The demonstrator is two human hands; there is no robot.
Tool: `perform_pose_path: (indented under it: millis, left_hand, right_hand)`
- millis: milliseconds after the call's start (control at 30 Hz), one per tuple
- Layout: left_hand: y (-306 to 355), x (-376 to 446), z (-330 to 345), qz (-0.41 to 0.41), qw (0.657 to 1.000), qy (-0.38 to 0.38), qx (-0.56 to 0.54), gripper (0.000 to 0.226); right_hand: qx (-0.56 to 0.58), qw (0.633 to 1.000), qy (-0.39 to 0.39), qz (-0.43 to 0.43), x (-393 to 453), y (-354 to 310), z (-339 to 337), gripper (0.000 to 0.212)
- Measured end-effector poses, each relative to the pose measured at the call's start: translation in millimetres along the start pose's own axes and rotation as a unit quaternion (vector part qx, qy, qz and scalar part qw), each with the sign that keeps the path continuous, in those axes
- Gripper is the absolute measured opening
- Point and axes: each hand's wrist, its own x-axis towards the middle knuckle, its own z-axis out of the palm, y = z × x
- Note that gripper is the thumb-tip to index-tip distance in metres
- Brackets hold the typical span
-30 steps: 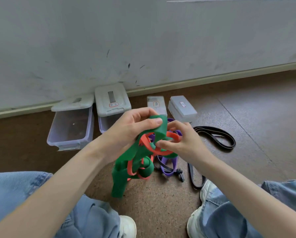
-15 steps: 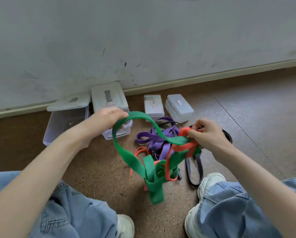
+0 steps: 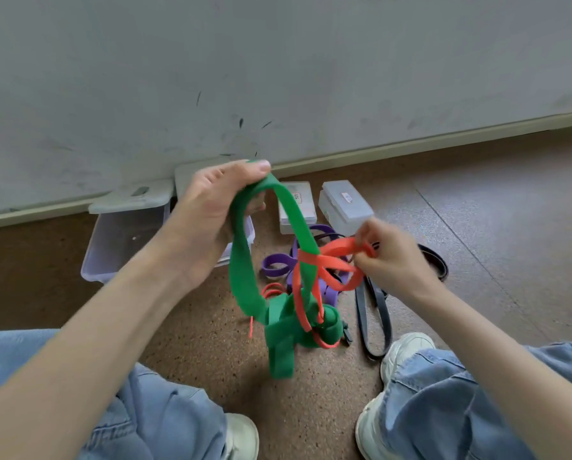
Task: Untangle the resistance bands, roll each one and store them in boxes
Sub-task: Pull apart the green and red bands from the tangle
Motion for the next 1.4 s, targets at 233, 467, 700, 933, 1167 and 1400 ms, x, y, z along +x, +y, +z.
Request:
perform_pose_path:
  millis: [233,467,700,933,1167,1400]
  left_hand:
    - [1.5,-3.7,1.6,-0.010,0.995,-0.067,-0.080,0.032]
    - [10.6,-4.4,-2.3,-0.023,0.984,-0.113,-0.133,0.029]
    - [-2.3,3.4,-18.3,-0.076,0.996,0.046,-0.015,0.049]
    - [-4.4,2.9,-4.7,-0.036,0.994,-0.100,0.014,0.035]
    - [-60.1,-4.0,-36.1,-0.174,0.968,-0.159,0.085,0.084]
    - [-69.3,-10.3,-1.8,-0.180,0.980,-0.080,0.038,0.008]
  right_hand:
    - [0.147,0.950,-0.274,-0.041,-4.4,-1.1,8.9,0.050]
    - [0.096,0.949,-0.272,-0.129,-16.3,-18.5,52.7,0.048]
    - [0.276,0.939,-0.191,-0.081,1.1,-30.1,14.3,0.011]
    - [0.163,0.940,-0.279,-0.108,-23.6,-45.2,48.8,0.017]
    - [0.422,0.896,-0.137,0.016,-1.1,-56.5,9.6,0.023]
    - [0.436,0.885,-0.163,0.006,3.7,-34.1,-2.2,0.045]
